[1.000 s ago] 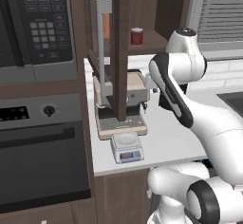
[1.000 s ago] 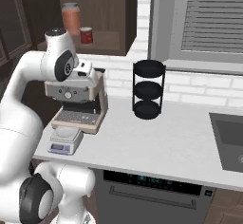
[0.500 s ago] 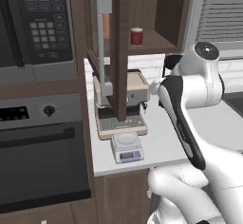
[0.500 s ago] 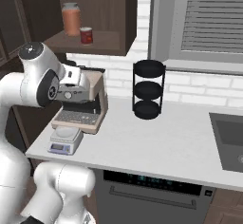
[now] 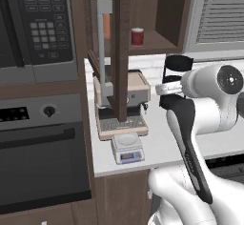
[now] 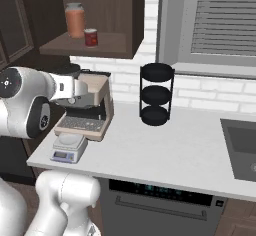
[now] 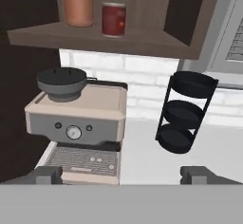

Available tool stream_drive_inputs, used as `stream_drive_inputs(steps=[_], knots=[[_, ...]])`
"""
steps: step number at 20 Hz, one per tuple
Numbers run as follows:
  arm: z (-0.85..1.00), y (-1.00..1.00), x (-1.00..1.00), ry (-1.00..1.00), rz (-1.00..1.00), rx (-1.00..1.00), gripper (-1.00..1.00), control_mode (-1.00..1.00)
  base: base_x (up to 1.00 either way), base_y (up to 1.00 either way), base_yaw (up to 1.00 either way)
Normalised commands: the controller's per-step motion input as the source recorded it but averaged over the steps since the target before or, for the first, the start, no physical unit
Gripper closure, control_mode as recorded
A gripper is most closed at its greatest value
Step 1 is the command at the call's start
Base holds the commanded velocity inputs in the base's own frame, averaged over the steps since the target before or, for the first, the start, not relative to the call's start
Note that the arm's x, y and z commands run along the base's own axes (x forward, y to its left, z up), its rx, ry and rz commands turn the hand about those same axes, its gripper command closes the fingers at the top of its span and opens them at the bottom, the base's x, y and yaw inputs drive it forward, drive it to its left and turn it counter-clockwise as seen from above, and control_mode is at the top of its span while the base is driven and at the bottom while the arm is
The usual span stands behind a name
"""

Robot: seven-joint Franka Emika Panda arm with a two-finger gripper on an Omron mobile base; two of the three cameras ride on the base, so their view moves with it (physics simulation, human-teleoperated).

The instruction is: Pick the canned food and place it on the digital scale for weighing, and close the cabinet.

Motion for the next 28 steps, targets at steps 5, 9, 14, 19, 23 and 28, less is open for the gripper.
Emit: stream_drive_inputs(steps=[5, 9, 14, 19, 23, 28], knots=[[0.73, 0.0, -0.09, -0.17, 0.01, 0.0, -1.0, -1.0, 0.0, 0.0, 0.0], [0.58, 0.0, 0.0, -0.07, 0.0, 0.0, -1.0, -1.0, 0.0, 0.0, 0.0], [0.32, 0.0, 0.0, 0.0, 0.0, 0.0, -1.0, -1.0, 0.0, 0.0, 0.0], [0.27, 0.08, 0.0, 0.01, 0.0, 0.0, -1.0, -1.0, 0.0, 0.0, 0.0], [0.27, 0.0, 0.0, 0.0, 0.0, 0.0, -1.0, -1.0, 0.0, 0.0, 0.0], [0.24, 0.0, 0.01, 0.0, 0.0, 0.0, -1.0, -1.0, 0.0, 0.0, 0.0]])
